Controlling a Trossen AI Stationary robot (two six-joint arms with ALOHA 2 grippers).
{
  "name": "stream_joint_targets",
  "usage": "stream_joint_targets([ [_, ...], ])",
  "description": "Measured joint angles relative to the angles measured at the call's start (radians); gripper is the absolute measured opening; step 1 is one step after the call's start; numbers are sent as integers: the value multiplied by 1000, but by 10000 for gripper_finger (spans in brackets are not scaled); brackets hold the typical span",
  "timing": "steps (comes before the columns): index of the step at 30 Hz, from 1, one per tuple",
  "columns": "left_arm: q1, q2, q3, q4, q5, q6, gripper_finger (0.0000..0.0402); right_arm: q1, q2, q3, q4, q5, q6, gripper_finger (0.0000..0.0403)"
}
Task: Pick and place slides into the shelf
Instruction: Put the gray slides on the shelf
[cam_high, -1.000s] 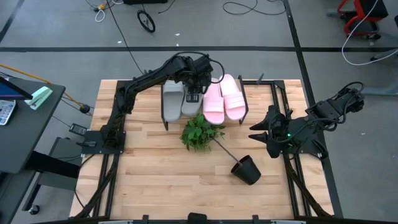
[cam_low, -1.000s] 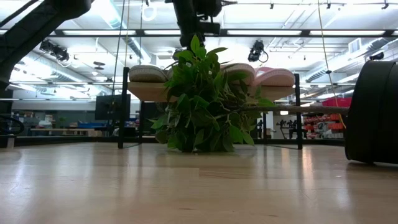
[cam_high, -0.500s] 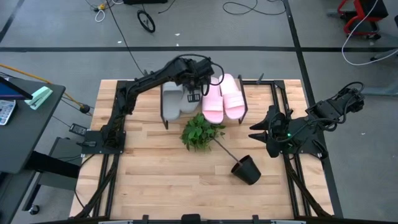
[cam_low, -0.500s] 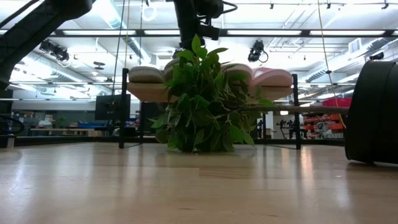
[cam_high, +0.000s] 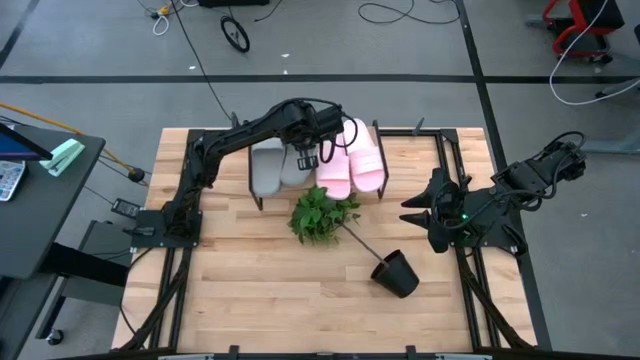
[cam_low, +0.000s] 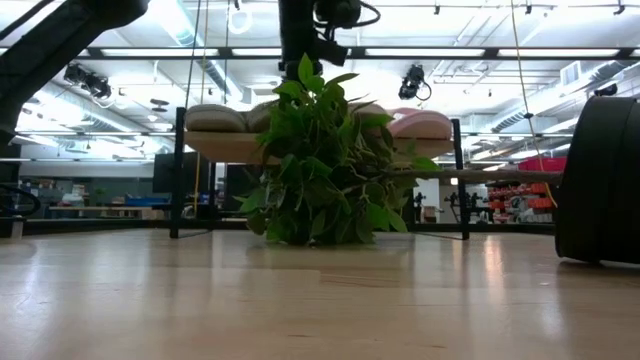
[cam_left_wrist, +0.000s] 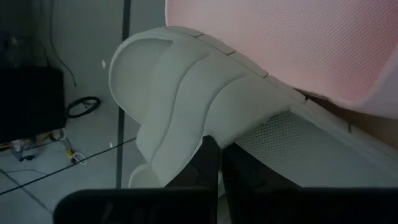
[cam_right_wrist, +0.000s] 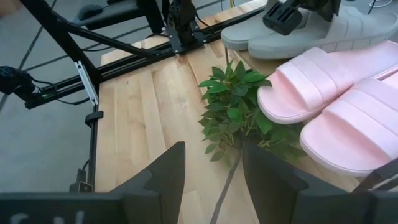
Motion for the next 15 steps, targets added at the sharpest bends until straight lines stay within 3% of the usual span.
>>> stream_joint_targets([
  [15,12,-71,1,-41,-45,-120,9,0,0,0,0,0,3,164],
])
